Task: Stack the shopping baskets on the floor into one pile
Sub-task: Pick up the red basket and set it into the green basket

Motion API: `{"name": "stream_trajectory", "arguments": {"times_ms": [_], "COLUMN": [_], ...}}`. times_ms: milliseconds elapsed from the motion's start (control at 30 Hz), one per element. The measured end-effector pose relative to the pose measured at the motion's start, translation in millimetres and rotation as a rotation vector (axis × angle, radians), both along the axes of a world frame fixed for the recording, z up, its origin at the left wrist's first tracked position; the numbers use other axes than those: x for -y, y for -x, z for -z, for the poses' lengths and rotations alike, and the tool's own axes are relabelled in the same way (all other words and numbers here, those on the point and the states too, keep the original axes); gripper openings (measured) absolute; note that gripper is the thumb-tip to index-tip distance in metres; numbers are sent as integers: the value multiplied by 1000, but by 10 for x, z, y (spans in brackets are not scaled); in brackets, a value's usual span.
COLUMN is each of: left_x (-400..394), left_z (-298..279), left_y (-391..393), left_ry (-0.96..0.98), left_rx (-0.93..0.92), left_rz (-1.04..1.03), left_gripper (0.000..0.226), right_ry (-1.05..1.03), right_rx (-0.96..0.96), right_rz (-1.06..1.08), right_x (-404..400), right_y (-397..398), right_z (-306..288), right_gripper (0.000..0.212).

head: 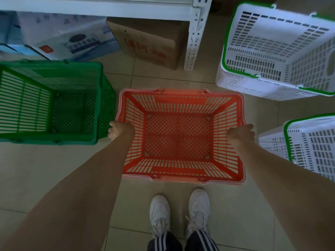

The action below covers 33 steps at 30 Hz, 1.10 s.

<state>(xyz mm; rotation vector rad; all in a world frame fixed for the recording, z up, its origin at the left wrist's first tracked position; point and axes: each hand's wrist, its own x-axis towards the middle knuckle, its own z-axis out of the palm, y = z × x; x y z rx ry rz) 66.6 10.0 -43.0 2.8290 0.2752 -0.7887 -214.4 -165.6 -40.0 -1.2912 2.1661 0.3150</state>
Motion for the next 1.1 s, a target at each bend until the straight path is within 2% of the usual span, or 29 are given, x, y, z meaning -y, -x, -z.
{"name": "stream_trajectory", "arguments": {"times_ms": [300,567,833,1100], "left_x": [89,290,405,217], "left_z": [-519,-1239,-2120,-2703], "left_y": [-93,-261,-446,-801], "left_ry": [-20,-39,-39,-3], "left_rx": [72,120,208,297], "left_rz": [-10,10,42,-17], "left_gripper": [54,50,46,44], "right_ry": [-1,108,270,405], "right_rx": [3,14,-3,90], "right_rz": [5,5,-93,-251], "right_x": [-7,160,281,293], "right_y": [-103,-254,-301,-614], "right_z": [-565,-1307,-2101,-2590], "right_gripper": [56,58,50,57]}}
